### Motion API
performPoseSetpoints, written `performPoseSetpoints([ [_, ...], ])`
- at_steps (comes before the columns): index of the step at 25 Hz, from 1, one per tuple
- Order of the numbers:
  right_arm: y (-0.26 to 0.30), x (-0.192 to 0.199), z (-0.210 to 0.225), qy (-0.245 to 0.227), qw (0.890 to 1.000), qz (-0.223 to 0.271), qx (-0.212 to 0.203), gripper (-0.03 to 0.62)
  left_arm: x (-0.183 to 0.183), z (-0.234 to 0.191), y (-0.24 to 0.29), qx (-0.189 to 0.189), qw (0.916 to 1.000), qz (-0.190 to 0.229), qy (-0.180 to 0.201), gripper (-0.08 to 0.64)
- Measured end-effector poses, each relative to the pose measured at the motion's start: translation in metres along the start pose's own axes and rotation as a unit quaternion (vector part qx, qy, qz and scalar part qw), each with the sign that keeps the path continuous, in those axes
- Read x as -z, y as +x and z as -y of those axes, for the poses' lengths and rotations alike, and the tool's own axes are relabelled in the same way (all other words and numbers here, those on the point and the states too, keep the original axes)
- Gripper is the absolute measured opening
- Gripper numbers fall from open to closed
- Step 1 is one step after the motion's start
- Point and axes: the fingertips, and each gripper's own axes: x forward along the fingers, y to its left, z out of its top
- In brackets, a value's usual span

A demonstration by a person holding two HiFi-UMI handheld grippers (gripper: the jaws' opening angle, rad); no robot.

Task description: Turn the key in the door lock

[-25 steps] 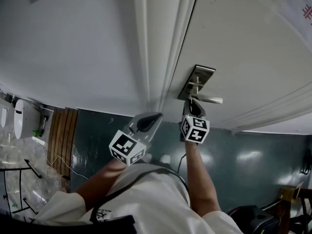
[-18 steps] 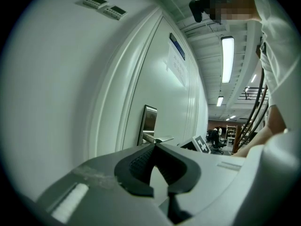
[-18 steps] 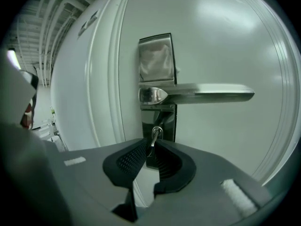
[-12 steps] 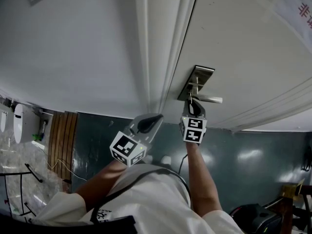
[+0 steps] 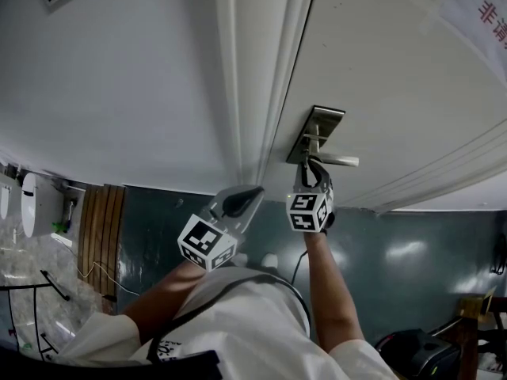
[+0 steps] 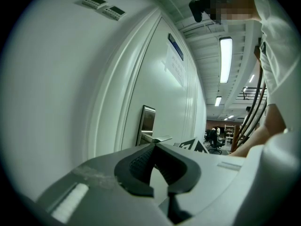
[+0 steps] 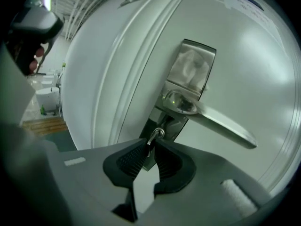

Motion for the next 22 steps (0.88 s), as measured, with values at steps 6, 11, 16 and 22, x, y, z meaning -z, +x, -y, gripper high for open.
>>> performPoseSetpoints([
  [6, -0.001, 0.001, -0.002, -0.094, 0.996, -0.008, 0.006, 0.059, -0.001, 0.003, 0.001, 0.001, 1.0, 0.002, 0.0, 0.005],
  [11, -0.002, 0.0, -0.004, -0.191, 0.982, -0.006, 0.005, 0.061, 0.001, 0.008, 0.002, 0.001, 1.0, 0.002, -0.001, 0.005],
  [16, -0.002, 0.001, -0.005, -0.257, 0.966, -0.006, 0.001, 0.066, 0.003, 0.013, 0.005, 0.003, 1.0, 0.0, -0.003, 0.005],
  [22, -0.002, 0.003, -0.007, -0.333, 0.943, -0.007, -0.008, 0.069, 0.004, 0.017, 0.007, 0.003, 1.0, 0.0, -0.006, 0.005],
])
